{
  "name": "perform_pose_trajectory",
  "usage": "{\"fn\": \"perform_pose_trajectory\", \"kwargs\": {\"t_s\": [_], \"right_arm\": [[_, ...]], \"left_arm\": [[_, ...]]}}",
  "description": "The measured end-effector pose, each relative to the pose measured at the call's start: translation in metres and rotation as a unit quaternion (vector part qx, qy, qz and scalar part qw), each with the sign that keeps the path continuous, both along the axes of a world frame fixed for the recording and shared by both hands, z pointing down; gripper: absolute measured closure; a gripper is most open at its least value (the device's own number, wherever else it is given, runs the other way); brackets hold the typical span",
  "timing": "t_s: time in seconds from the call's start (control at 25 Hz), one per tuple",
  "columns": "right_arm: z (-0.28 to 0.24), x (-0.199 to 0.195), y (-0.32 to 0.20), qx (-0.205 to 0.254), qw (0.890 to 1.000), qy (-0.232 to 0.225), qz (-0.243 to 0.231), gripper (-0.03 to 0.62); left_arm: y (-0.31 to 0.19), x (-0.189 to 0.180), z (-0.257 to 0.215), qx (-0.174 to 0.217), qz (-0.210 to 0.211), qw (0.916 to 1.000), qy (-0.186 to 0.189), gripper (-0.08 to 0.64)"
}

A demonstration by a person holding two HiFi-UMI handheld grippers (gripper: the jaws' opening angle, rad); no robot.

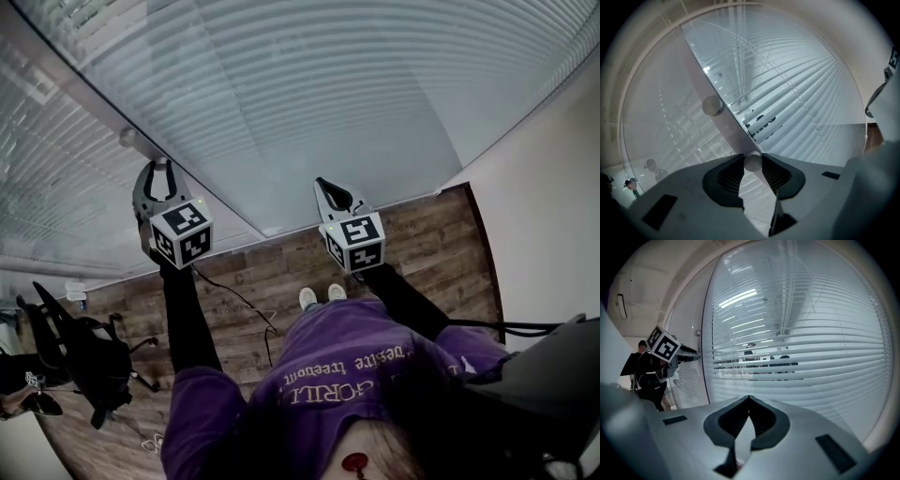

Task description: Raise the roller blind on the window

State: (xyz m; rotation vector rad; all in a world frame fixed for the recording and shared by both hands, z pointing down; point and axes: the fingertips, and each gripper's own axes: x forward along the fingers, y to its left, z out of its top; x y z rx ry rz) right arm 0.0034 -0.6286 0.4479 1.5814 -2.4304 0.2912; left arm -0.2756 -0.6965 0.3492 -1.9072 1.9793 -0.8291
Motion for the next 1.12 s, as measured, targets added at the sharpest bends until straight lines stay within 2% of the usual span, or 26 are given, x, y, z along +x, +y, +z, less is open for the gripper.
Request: {"fn": "perform_pose_trajectory", "kwargs": {"t_s": [0.56, 1.12], "right_arm": [[-0.0052, 0.0057, -0.0045, 0.007, 1.000, -0.001, 0.005, 0.595], [-0.0074, 0.0064, -0.0084, 0.011, 1.000, -0.002, 0.001, 0.595]], "left_arm": [[0.0005, 0.0006, 0.0011, -0.002, 0.002, 0.9980, -0.063, 0.437], [0.0022, 0.0048, 0.0008, 0.004, 0.006, 0.9884, -0.152, 0.437]]}}
